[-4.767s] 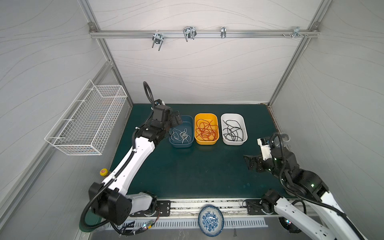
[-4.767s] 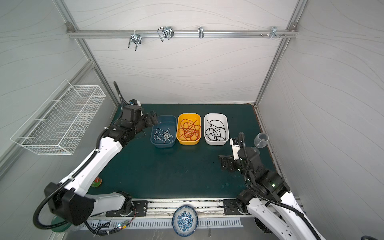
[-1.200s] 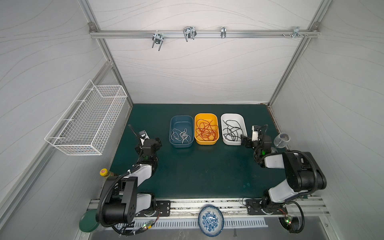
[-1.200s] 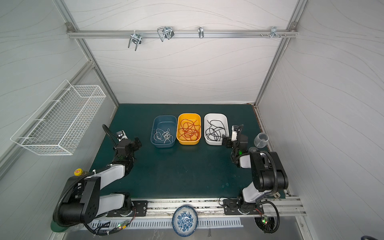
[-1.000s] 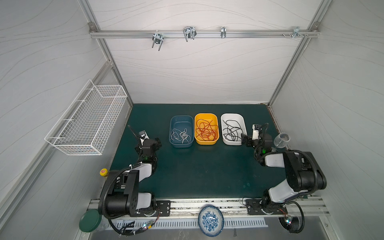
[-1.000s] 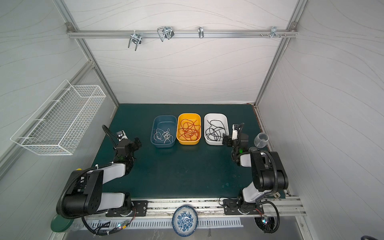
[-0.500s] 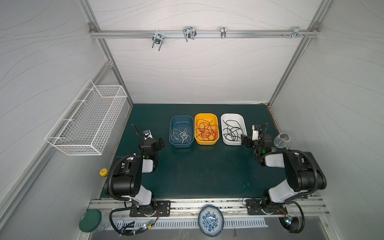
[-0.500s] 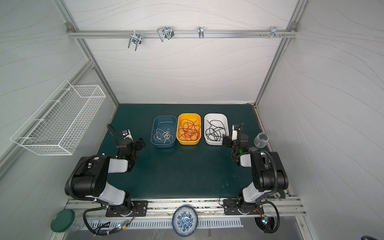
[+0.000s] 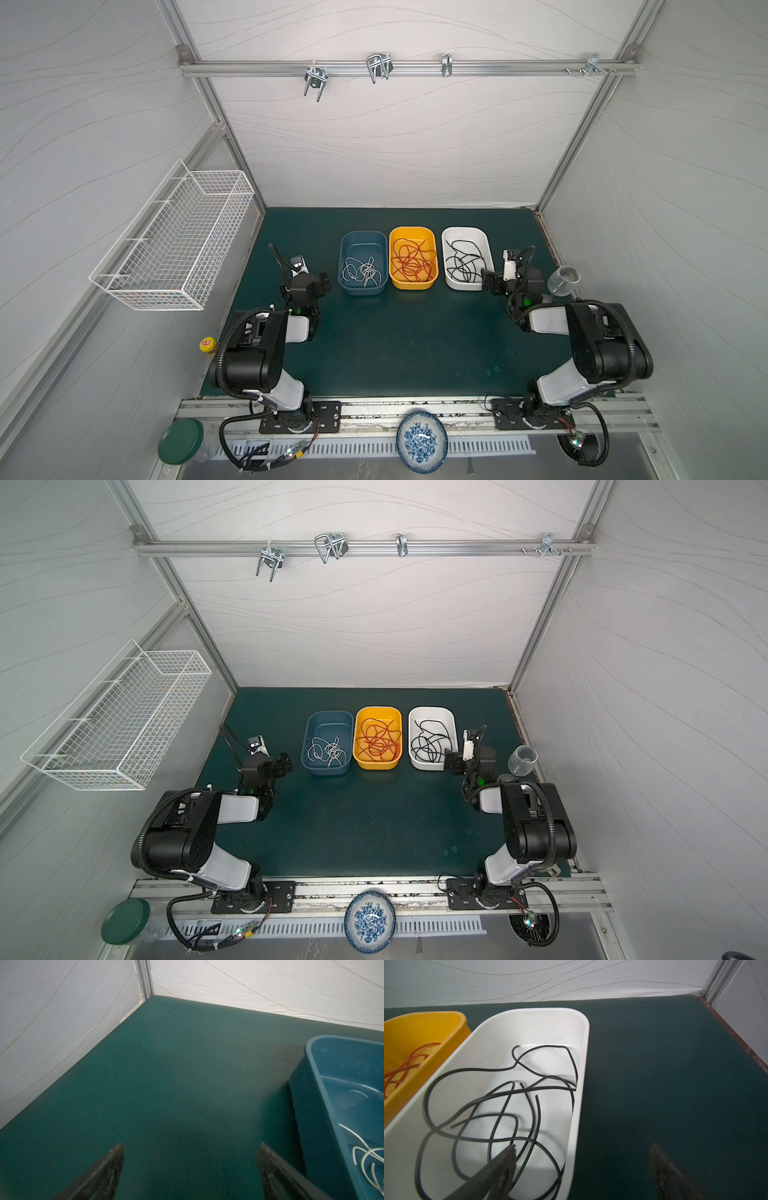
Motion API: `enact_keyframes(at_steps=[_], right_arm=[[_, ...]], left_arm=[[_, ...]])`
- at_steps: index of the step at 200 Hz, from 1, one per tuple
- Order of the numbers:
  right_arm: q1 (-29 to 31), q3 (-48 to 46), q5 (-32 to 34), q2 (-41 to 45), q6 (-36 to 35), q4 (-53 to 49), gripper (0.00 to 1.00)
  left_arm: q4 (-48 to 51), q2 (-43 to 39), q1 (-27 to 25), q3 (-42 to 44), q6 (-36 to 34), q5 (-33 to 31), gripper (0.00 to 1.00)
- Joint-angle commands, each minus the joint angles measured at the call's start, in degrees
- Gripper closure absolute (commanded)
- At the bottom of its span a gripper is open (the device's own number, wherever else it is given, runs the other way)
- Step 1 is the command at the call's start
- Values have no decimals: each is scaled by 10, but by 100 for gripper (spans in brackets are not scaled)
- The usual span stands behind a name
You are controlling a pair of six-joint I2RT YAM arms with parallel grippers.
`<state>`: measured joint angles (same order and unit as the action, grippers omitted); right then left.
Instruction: Untangle the cables
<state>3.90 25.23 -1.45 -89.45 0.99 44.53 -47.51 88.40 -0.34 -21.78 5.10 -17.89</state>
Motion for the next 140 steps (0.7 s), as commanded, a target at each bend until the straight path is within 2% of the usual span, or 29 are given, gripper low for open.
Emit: enact_keyframes(at_steps=[1, 140], right_arm=[[3, 9, 4, -5, -11, -3, 1], [2, 8, -1, -5, -10, -2, 1]], left_arm=[[-27, 6, -2, -14, -8, -9, 0], [-20, 12, -4, -22, -11, -11, 0]])
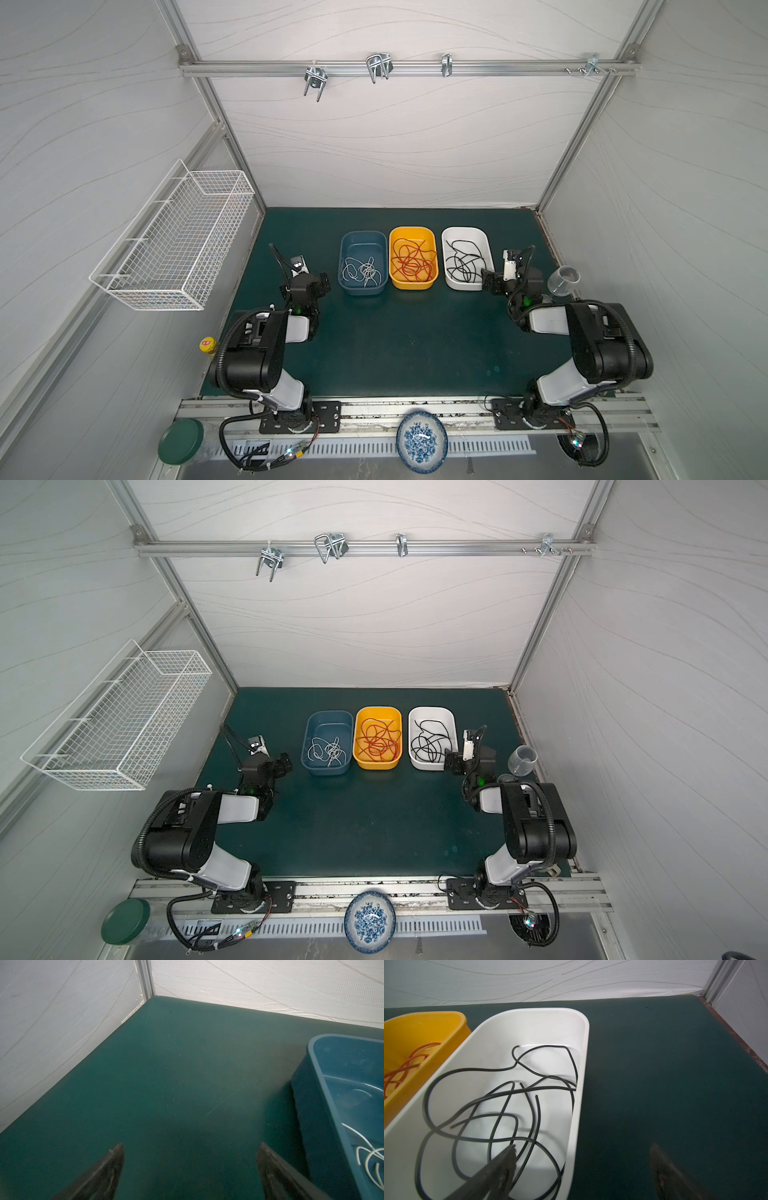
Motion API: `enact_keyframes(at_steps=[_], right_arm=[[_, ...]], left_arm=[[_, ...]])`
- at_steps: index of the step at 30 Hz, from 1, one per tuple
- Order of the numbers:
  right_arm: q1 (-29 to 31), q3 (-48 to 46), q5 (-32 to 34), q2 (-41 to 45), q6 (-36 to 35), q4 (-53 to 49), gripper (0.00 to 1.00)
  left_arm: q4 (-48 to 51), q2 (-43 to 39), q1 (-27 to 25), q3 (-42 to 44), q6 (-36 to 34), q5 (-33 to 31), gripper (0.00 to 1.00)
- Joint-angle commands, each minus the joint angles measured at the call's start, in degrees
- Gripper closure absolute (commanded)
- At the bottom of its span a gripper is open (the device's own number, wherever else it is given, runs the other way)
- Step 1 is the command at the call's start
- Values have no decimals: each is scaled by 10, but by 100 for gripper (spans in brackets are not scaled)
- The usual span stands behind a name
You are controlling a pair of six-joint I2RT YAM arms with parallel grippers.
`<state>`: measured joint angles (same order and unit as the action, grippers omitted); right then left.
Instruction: Untangle the cables
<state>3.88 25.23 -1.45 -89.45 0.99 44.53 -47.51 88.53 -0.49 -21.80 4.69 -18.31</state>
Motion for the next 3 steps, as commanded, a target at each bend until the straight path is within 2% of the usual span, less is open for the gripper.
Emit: enact_keyframes(at_steps=[1, 3], right_arm=[[2, 8, 0, -5, -10, -2, 1], [1, 8, -2, -5, -10, -1, 1]], left_arm=[[-20, 11, -2, -22, -7, -7, 0], [-19, 9, -2, -21, -7, -6, 0]])
